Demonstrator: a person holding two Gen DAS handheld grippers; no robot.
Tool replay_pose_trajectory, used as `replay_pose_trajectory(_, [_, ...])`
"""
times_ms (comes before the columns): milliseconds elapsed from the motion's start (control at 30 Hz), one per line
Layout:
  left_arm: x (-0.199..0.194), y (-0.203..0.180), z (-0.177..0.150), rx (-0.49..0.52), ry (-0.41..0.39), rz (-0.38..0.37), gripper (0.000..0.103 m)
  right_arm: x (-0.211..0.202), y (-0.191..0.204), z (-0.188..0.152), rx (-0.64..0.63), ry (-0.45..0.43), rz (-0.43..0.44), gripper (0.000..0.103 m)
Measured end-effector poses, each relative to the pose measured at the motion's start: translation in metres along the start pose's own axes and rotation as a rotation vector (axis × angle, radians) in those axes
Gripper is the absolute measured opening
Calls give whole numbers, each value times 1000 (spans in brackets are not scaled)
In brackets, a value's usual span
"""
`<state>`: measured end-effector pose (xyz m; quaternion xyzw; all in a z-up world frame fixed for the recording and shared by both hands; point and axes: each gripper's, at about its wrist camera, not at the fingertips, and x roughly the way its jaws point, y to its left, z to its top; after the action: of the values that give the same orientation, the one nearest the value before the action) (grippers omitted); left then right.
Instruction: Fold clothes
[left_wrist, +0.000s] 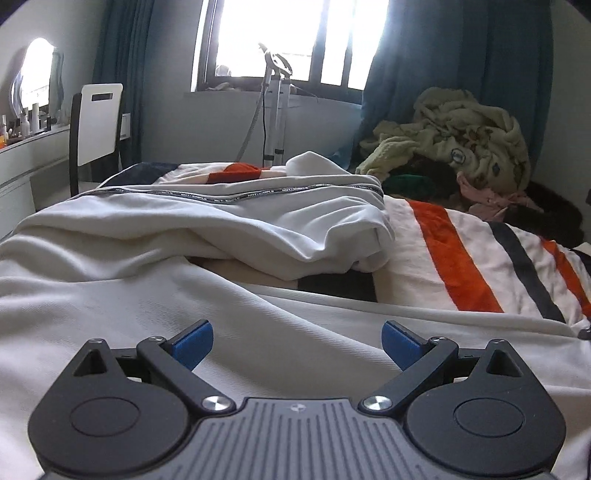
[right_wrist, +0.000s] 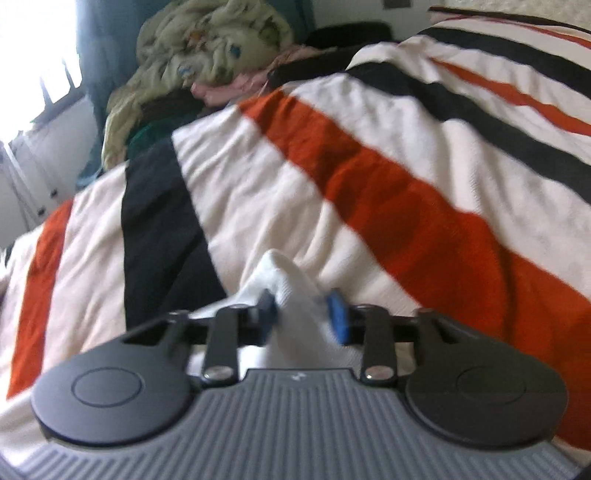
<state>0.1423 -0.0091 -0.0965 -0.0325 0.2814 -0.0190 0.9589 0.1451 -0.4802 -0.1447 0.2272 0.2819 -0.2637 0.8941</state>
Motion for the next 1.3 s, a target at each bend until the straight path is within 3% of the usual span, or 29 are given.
replay_pose_trajectory(167, [-11,2,0,18,-14,6,99,-15,2,3,19,-41,-6,25])
replay_pose_trajectory(267, [-17,2,1,22,-35,7,99,-24,3,4,31,-66,-9,29])
replay_pose_trajectory(367, [-27,3,3,18,-57,-3,99,-34,4,6,43,-90,-12,46])
replay_pose_trajectory(433, [-34,5,4,10,-70,0,100,-46,7,7,53,-96,9,68])
replay_pose_trajectory(533, [-46,9,4,-2,-91,0,100,-71,16,8,71,-91,68,68])
replay_pose_trajectory(700, [-65,12,3,-2,-114,11,100,-124,52,1,-9,-66,207,68])
replay_pose_trajectory(933, [-100,4,-4,47,-150,-42,102,-202,100,-41,-145,-101,447,68])
replay_pose_trajectory(1133, [-103,-3,-11,76,-153,-53,102,-218,121,-63,-227,-130,518,68])
replay_pose_trajectory(1300, [-94,-5,-13,92,-134,-41,102,-206,126,-64,-219,-118,505,68])
